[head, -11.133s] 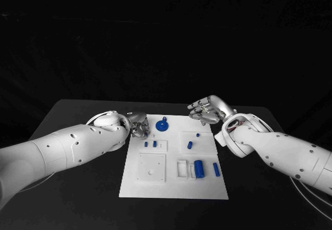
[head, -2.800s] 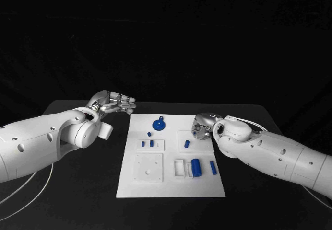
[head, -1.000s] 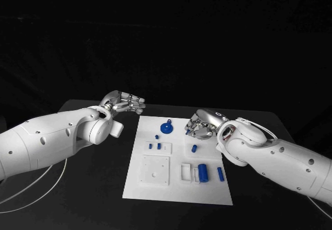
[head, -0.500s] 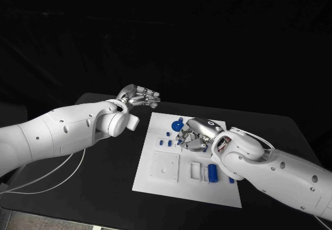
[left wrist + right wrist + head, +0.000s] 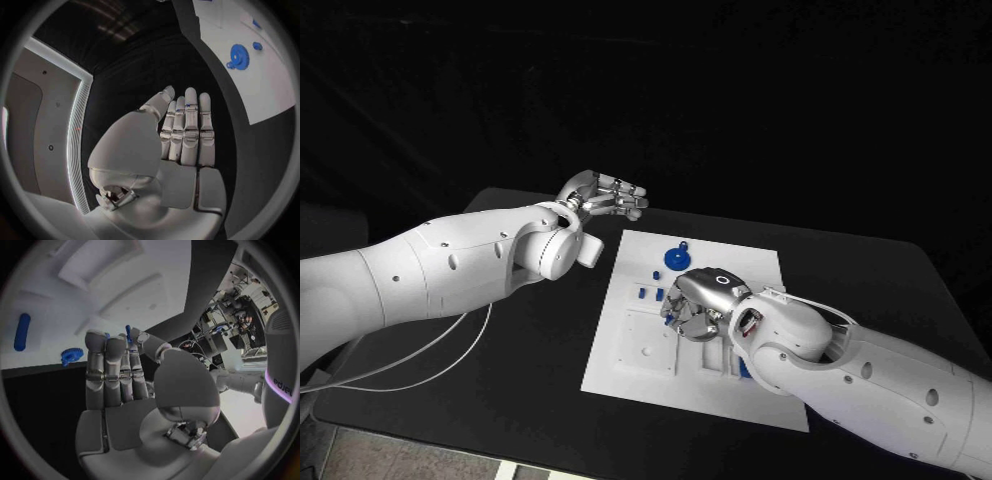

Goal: Assemble the parts on the task board

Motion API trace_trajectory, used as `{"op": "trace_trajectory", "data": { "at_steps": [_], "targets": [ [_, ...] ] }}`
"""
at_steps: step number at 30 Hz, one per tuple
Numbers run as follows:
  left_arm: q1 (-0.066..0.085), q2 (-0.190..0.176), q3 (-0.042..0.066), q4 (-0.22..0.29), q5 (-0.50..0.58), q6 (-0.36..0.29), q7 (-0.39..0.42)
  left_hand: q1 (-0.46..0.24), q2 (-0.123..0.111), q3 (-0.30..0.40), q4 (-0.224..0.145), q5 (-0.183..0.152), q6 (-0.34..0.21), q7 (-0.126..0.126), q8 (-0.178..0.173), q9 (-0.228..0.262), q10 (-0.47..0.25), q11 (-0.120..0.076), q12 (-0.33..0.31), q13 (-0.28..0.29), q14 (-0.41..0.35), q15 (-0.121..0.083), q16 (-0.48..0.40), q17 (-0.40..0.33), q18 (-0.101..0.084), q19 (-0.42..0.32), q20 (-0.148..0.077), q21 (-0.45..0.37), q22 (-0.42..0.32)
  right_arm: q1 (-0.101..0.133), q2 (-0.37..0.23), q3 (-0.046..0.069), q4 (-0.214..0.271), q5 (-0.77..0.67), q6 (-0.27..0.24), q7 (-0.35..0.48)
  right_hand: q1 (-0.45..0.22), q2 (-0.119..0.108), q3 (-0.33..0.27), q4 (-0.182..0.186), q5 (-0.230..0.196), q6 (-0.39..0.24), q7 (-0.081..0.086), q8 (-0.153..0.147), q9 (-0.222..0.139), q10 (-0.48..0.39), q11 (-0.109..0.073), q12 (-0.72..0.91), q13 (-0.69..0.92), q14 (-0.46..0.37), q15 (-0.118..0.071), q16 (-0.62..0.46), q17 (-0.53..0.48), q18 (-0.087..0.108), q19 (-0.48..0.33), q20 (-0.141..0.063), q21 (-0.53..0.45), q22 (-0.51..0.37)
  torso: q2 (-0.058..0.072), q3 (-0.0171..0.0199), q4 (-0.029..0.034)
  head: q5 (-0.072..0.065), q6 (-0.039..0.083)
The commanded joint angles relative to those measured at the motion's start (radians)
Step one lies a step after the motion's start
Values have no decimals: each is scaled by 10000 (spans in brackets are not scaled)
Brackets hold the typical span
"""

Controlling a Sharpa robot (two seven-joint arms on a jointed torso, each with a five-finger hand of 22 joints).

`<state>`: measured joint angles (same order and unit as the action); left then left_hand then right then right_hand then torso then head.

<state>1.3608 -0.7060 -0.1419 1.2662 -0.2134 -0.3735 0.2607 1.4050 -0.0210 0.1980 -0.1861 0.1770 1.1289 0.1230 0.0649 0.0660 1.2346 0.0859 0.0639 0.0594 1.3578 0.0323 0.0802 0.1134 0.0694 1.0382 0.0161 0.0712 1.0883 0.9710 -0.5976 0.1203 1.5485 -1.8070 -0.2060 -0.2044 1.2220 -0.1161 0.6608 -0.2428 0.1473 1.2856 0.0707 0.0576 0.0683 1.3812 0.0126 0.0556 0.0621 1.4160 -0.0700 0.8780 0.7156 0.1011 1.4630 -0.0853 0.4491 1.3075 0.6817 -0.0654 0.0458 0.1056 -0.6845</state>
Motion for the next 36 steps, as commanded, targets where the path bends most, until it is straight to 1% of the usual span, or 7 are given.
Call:
{"op": "trace_trajectory", "data": {
  "at_steps": [1,5,8,12,25,30,36],
  "targets": [
    [24,34,8,45,99,-67,181,1,73,-29,26,59,31,-19,-9,-14,46,-33,-31,-12,18,49,-58,-10,-73,57,8,-29,-9,-50,63,-41,-37,-656,97,-96,-6,69,9,-31,-35,63,2,63,10,67,16,50,10,47,-2,-22,17,92,469,-63,42,366,9,13,-8,66,-74],
    [23,52,8,53,102,-43,178,1,73,-29,26,59,31,-19,-9,-14,46,-33,-31,-12,18,49,-58,-10,-73,57,8,-29,-9,-109,143,-122,-116,-736,110,-103,-6,69,9,-31,-35,63,2,63,10,67,16,50,10,47,-2,-22,17,92,469,-63,42,366,9,16,-1,76,-88],
    [23,57,8,54,103,-22,168,-3,76,-39,59,53,20,-17,-11,-15,39,-32,-32,-13,18,51,-58,-17,-70,68,12,-29,-83,-146,188,-163,-197,-756,93,-100,-6,69,9,-31,-35,63,2,63,10,67,16,50,10,47,-2,-22,17,92,469,-63,42,366,2,11,-9,91,-115],
    [23,55,8,56,103,1,158,-3,76,-39,59,53,20,-17,-11,-15,39,-32,-32,-13,18,51,-58,-17,-70,68,12,-29,-83,-191,226,-201,-282,-768,82,-89,-26,58,44,-29,-19,68,1,65,10,71,15,50,10,57,-5,-39,23,82,469,-69,82,373,4,12,0,113,-146],
    [23,39,8,60,103,74,110,-20,70,-37,106,46,-19,-12,-11,-14,5,-22,-33,-13,-6,64,-65,-26,-66,84,22,-31,-201,-251,291,-237,-383,-794,91,-76,-26,58,44,-29,-19,68,1,65,10,71,15,50,10,57,-5,-39,23,82,469,-69,82,373,0,11,-5,110,-199],
    [23,42,8,60,103,101,96,-22,68,-36,113,44,-23,-11,-11,-14,4,-21,-32,-13,-6,65,-65,-26,-65,87,24,-31,-217,-256,311,-250,-393,-802,110,-67,-33,59,66,-36,-15,68,1,63,10,74,15,50,9,62,-6,-49,34,82,467,-71,93,371,2,6,-9,129,-222],
    [23,53,8,59,103,120,88,-28,61,-35,134,38,-35,-11,-10,-14,0,-20,-31,-12,-8,67,-62,-26,-62,95,28,-30,-269,-259,328,-274,-439,-843,288,-109,-33,59,66,-36,-15,68,1,63,10,74,15,50,9,62,-6,-49,34,82,467,-71,93,371,-5,2,-8,127,-246]
  ]
}}
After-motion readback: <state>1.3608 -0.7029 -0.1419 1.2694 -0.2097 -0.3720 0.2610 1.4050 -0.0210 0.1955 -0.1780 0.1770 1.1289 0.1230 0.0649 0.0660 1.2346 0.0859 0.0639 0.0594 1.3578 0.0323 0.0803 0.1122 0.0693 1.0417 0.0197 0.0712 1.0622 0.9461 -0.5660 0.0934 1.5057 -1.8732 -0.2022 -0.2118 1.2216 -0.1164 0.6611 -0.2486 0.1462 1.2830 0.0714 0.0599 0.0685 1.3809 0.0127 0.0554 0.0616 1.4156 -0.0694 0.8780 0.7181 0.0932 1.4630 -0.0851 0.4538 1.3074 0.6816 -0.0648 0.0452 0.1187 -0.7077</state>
